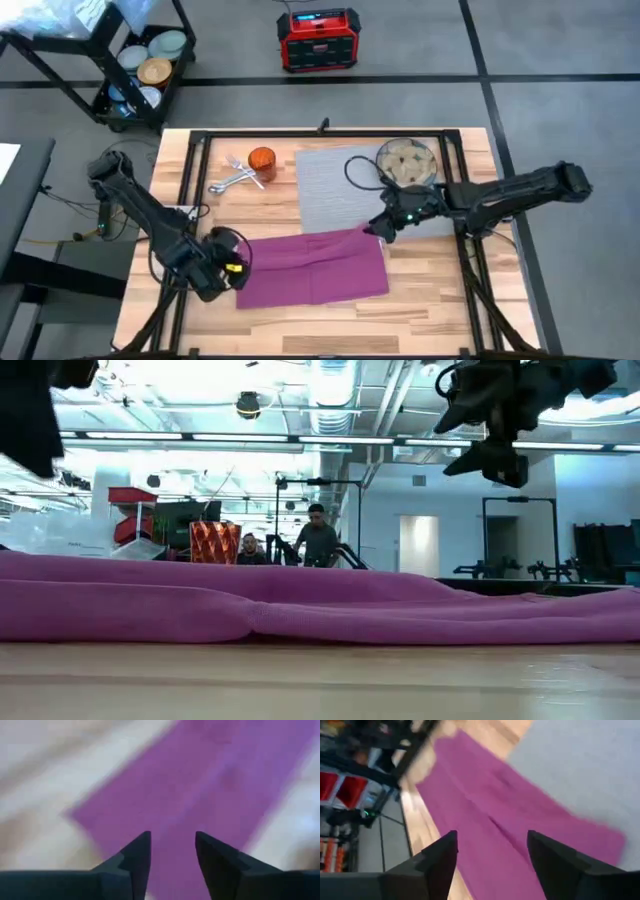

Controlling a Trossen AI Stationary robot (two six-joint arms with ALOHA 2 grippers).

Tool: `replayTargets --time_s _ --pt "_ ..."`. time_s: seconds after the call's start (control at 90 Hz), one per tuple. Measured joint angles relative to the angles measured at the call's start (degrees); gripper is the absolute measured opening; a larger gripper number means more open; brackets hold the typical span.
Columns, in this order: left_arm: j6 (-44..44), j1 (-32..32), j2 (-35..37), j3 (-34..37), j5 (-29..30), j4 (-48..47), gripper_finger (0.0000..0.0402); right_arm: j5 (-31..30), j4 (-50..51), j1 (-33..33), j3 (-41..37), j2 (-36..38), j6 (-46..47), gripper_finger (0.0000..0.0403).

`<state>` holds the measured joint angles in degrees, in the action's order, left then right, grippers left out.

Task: Set table place
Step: Fold the purple napkin

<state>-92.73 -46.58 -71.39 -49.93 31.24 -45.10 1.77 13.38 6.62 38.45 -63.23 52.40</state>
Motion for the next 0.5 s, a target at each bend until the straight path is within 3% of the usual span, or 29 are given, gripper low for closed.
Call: replayTargets --time_s 0.133,0.222,0.5 --pt "6.6 -1.0 -5.8 -0.1 -2.1 12.7 0.0028 -0.4 1.3 2.8 -0.1 -1.9 0.1 0.0093" --pt "5.8 -1.1 -10.6 0.0 -5.2 15.1 0.0007 -0.7 0.1 3.7 -0.1 -2.5 -0.6 0.0019" --pt "2.5 -2.3 -23.6 -3.1 -11.7 20.7 0.0000 -1.7 -0.3 6.4 -0.1 -2.7 0.3 0.0004"
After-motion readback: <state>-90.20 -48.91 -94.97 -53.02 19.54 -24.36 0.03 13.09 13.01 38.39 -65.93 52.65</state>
